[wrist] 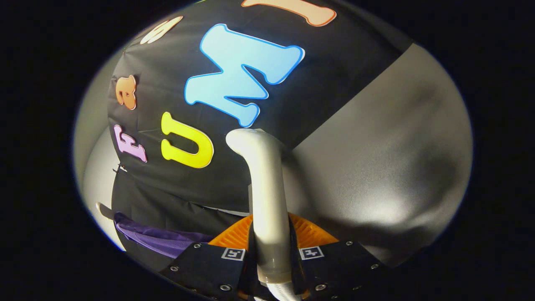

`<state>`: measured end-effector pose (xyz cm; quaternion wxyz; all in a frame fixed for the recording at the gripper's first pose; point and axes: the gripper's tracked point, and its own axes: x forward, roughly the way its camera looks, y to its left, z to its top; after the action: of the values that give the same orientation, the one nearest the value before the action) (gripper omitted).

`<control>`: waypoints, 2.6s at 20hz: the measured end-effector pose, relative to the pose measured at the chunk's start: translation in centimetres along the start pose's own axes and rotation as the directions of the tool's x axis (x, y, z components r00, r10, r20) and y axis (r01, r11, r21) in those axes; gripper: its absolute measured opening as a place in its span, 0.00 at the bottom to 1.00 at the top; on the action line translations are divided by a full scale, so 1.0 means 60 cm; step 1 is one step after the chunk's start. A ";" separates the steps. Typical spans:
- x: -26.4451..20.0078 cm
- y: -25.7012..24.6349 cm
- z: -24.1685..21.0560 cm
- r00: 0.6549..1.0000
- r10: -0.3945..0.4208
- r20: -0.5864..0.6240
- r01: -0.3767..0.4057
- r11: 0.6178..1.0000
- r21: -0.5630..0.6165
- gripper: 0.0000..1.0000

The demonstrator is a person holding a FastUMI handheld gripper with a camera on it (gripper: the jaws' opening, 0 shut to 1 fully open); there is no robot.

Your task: Iron the clothes twice with a garment steamer, once on the left side and once on the right side.

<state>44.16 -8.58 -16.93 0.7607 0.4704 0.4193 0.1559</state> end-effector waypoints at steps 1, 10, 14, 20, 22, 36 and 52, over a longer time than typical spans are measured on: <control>-0.016 0.015 -0.012 1.000 0.004 0.018 -0.003 1.000 -0.023 0.32; -0.162 0.106 -0.186 0.983 0.005 0.186 0.008 0.998 -0.070 0.32; -0.202 0.119 -0.257 0.959 -0.076 0.273 0.101 0.992 -0.080 0.32; -0.264 0.193 -0.354 0.908 -0.071 0.413 0.151 0.975 -0.164 0.32; -0.272 0.229 -0.386 0.897 -0.049 0.440 0.150 0.969 -0.197 0.32; -0.201 0.357 -0.519 0.870 0.033 0.491 0.182 0.905 -0.384 0.33; -0.138 0.277 -0.552 0.812 -0.042 0.583 0.375 0.802 -0.464 0.32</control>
<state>15.80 14.01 -5.61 0.9637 0.1997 0.1720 0.0422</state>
